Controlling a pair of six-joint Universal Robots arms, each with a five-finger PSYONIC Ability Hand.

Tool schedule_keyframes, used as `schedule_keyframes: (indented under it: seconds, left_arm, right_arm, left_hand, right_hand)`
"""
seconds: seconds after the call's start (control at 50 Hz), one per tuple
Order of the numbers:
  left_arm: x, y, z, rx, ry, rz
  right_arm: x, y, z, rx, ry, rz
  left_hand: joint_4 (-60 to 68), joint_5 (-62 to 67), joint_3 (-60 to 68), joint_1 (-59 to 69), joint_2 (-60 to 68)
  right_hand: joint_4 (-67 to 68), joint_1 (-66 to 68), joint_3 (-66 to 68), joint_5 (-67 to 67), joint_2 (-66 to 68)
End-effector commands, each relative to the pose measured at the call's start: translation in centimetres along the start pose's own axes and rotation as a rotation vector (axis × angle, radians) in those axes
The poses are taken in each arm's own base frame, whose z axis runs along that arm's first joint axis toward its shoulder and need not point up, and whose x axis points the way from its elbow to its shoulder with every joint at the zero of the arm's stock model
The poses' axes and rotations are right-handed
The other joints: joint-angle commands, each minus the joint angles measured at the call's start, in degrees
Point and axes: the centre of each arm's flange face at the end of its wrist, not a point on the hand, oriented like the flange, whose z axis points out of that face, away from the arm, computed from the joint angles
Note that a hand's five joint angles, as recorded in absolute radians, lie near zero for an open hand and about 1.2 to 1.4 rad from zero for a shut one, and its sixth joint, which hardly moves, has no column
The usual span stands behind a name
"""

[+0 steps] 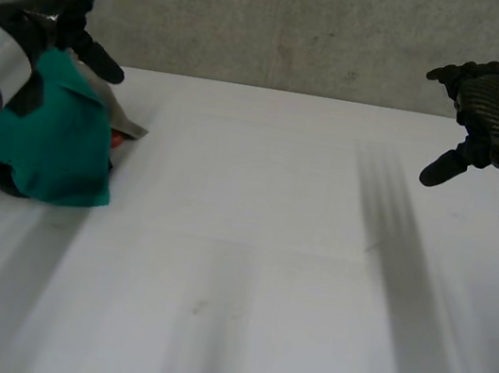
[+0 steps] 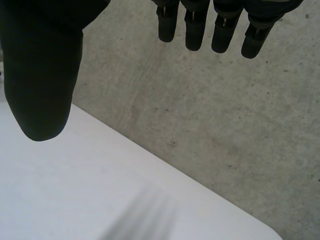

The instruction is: Fold the laundry.

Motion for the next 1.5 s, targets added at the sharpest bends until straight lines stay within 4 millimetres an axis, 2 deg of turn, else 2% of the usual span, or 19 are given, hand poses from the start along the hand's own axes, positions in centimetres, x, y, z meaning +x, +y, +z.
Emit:
schedule_keyframes:
  seconds: [0.02, 0.16, 0.22, 0.26, 0.28, 0.32, 0.42, 0.48, 0.56, 0.62, 0.72, 0.78, 0.94, 0.98, 1.1, 1.18, 1.3, 1.42, 1.5]
  left_arm:
    - [-7.4, 6.3, 6.9, -0.084, -0.149, 0.324]
    - [-13.0, 12.9, 9.2, -0.225, -0.304, 0.555]
    - [-14.2, 14.9, 9.4, -0.271, -0.335, 0.606]
    - [-13.8, 15.0, 9.5, -0.266, -0.328, 0.600]
    - [-13.7, 14.8, 9.6, -0.253, -0.329, 0.593]
    - [-13.0, 13.6, 9.8, -0.210, -0.329, 0.572]
    - [-7.8, 3.6, 9.4, 0.069, -0.296, 0.488]
    - [-5.9, 0.1, 8.7, 0.176, -0.278, 0.464]
    - [0.1, -5.9, 6.1, 0.341, -0.159, 0.400]
    - [3.4, -7.3, 4.7, 0.380, -0.082, 0.331]
    - [10.0, -5.7, 2.0, 0.328, 0.106, 0.142]
    - [11.8, -3.9, 0.8, 0.257, 0.163, 0.071]
    - [18.7, 8.5, -3.1, -0.137, 0.356, -0.097]
    - [20.3, 10.8, -4.5, -0.223, 0.404, -0.120]
    - [19.7, 9.1, -4.8, -0.233, 0.395, -0.121]
    - [15.9, 5.3, -4.1, -0.151, 0.311, -0.119]
    - [11.0, 4.5, -4.0, -0.145, 0.194, -0.068]
    - [5.6, 7.8, -3.5, -0.229, 0.096, 0.130]
    - [3.1, 9.7, -2.6, -0.234, 0.111, 0.250]
  right_arm:
    - [-0.1, 0.9, 0.5, -0.027, -0.007, 0.000]
    - [-0.1, 1.2, 0.5, -0.035, -0.009, 0.002]
    - [-0.2, 1.4, 0.6, -0.041, -0.010, 0.001]
    - [-0.2, 2.0, 0.9, -0.058, -0.013, 0.004]
    - [-0.2, 2.1, 1.0, -0.063, -0.014, 0.005]
    - [-0.1, 2.5, 1.2, -0.072, -0.012, 0.006]
    - [-0.1, 2.4, 1.3, -0.071, -0.012, 0.006]
    - [-0.1, 2.4, 1.2, -0.070, -0.010, 0.006]
    - [0.1, 2.3, 1.3, -0.067, -0.007, 0.006]
    - [0.1, 2.2, 1.3, -0.064, -0.005, 0.005]
    - [0.3, 2.0, 1.4, -0.056, -0.002, 0.004]
    - [0.4, 1.9, 1.4, -0.053, 0.000, 0.002]
    - [0.3, 2.3, 1.5, -0.065, -0.002, -0.014]
    - [0.3, 2.7, 1.6, -0.077, -0.005, -0.031]
    - [-0.2, 5.0, 2.3, -0.152, -0.026, -0.114]
    - [-0.4, 5.3, 2.2, -0.165, -0.033, -0.137]
    - [-1.4, 6.0, 1.4, -0.213, -0.070, -0.134]
    - [-8.8, 7.0, -2.4, -0.266, -0.303, -0.152]
    - [-12.6, 9.4, -2.5, -0.252, -0.385, -0.179]
  left_hand:
    - [-1.4, -2.5, -1.8, -1.5, -1.7]
    - [-1.1, -2.1, -1.4, -1.2, -1.3]
    - [24.2, 23.2, 23.9, 24.1, 24.0]
    - [68.2, 67.2, 67.9, 68.2, 68.0]
    - [68.5, 67.5, 68.2, 68.5, 68.3]
    - [68.6, 67.5, 68.2, 68.5, 68.3]
    - [68.6, 67.5, 68.2, 68.5, 68.3]
    - [68.6, 67.5, 68.2, 68.5, 68.3]
    - [68.6, 67.5, 68.2, 68.5, 68.3]
    - [68.6, 67.5, 68.2, 68.5, 68.3]
    - [68.6, 67.5, 68.2, 68.5, 68.3]
    - [68.6, 67.5, 68.2, 68.5, 68.3]
    - [66.9, 65.9, 66.6, 66.8, 66.7]
    - [19.8, 18.8, 19.4, 19.7, 19.5]
    - [2.3, 1.3, 1.9, 2.2, 2.1]
    - [2.1, 1.1, 1.8, 2.0, 1.9]
    - [2.0, 0.9, 1.6, 1.9, 1.7]
    - [1.8, 0.8, 1.4, 1.7, 1.6]
    - [1.6, 0.6, 1.3, 1.5, 1.4]
  right_hand:
    - [-1.8, -2.9, -1.8, -2.4, -2.0]
    - [-1.8, -2.9, -1.8, -2.4, -2.0]
    - [-1.8, -2.9, -1.8, -2.4, -2.0]
    - [-1.8, -2.9, -1.8, -2.4, -2.0]
    - [-1.8, -2.9, -1.8, -2.4, -2.0]
    - [-1.8, -2.9, -1.8, -2.4, -2.0]
    - [-1.8, -2.9, -1.8, -2.4, -2.0]
    - [-1.8, -2.9, -1.8, -2.4, -2.0]
    - [-1.8, -2.9, -1.8, -2.4, -2.0]
    - [-1.8, -2.9, -1.8, -2.4, -2.0]
    - [-1.8, -2.9, -1.8, -2.4, -2.0]
    - [-1.8, -2.9, -1.8, -2.4, -2.0]
    - [-1.8, -2.9, -1.8, -2.4, -2.0]
    - [-1.8, -2.9, -1.8, -2.4, -2.0]
    - [-1.8, -2.9, -1.8, -2.4, -2.0]
    - [-1.8, -2.9, -1.8, -2.4, -2.0]
    - [-1.8, -2.9, -1.8, -2.4, -2.0]
    - [-1.8, -2.9, -1.8, -2.4, -2.0]
    - [-1.8, -2.9, -1.8, -2.4, -2.0]
